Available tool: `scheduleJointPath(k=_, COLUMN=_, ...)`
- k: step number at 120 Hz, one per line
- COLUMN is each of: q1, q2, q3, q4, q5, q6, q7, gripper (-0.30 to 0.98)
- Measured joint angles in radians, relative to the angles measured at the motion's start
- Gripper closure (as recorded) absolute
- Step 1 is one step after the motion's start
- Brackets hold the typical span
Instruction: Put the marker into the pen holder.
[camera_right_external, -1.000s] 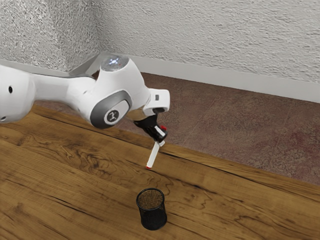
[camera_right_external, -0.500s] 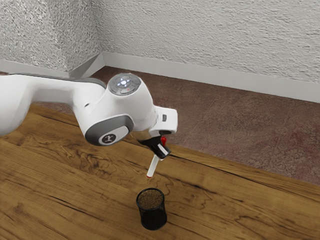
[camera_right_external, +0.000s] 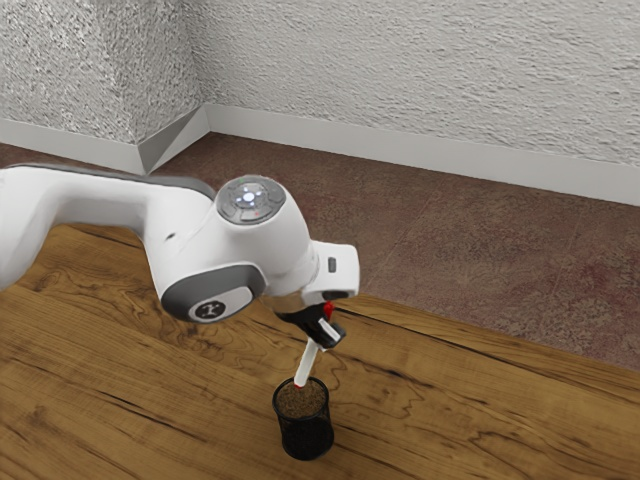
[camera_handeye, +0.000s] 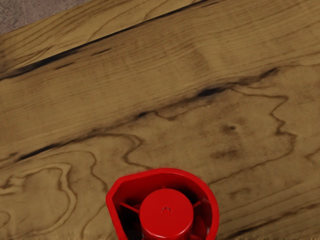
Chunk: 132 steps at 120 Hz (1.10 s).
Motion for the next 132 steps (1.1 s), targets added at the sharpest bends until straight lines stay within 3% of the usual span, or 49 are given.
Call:
scheduleJointPath(k=50, q1=0.003, q2=-0.003, q3=-0.024, q4=-0.093, q5=-0.004, q6=-0.002, q7=-0.091, gripper=0.73)
scheduleJointPath(k=82, q1=0.012, q2=-0.014, q3=-0.023, q4=-0.088, q5=-0.034, q6=-0.037, q7=-0.096, gripper=0.26)
scheduleJointPath(k=96, q1=0.005, q2=-0.002, q3=-0.008, q4=0.087, q5=-0.058, q6=-0.134, q7=-0.073, gripper=0.15)
scheduleJointPath(k=117, q1=-0.005, q2=0.034, q3=0.171, q4=0.427, q5=-0.202, q6=-0.435, q7=0.098, gripper=0.07)
scheduleJointPath(k=132, q1=0.054, q2=0.042, q3=0.261, q4=0.529, q5=-0.268, q6=-0.608, q7=0.272, gripper=0.04)
